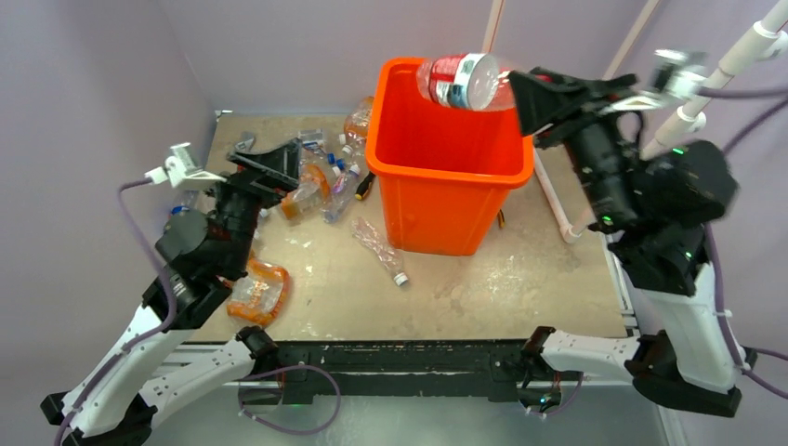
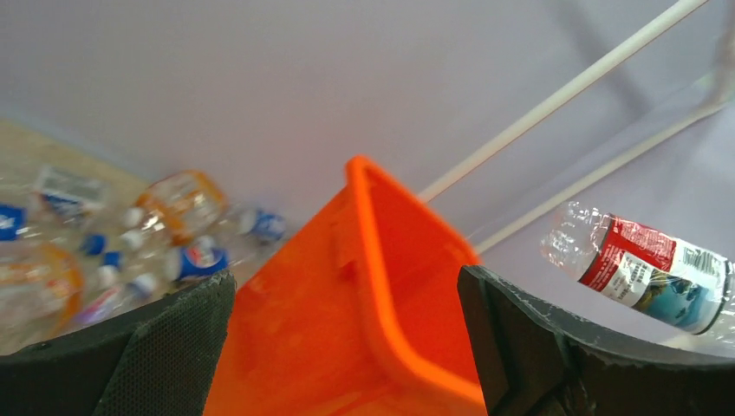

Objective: Put the plastic bottles in the bin
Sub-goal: Place the plastic bottle in the trash bin.

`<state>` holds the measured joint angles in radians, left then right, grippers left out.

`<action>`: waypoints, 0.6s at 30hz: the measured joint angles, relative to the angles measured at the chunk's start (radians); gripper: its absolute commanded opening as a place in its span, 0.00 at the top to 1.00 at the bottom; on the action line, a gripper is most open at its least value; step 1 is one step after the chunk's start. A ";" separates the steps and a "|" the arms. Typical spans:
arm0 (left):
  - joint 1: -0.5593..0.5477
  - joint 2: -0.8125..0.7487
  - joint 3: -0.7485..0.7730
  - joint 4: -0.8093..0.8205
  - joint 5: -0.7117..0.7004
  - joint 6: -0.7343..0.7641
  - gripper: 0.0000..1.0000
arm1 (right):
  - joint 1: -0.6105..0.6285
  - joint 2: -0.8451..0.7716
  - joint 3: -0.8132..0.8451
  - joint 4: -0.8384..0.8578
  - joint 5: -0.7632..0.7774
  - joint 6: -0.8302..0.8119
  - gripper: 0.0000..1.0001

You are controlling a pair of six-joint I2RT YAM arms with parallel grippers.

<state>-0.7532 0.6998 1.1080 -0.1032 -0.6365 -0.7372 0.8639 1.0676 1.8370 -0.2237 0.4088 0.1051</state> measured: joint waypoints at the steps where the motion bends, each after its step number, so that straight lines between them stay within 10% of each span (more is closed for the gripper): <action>1: 0.000 0.009 0.000 -0.048 -0.009 0.013 0.01 | 0.000 0.027 0.022 -0.066 0.035 -0.008 1.00; 18: 0.000 0.082 -0.158 -0.280 -0.051 0.076 0.01 | 0.000 0.301 -0.019 -0.434 0.189 -0.052 1.00</action>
<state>-0.7532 0.7815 0.9501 -0.3832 -0.6876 -0.6617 0.8639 1.3685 1.8179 -0.6575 0.5976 0.0532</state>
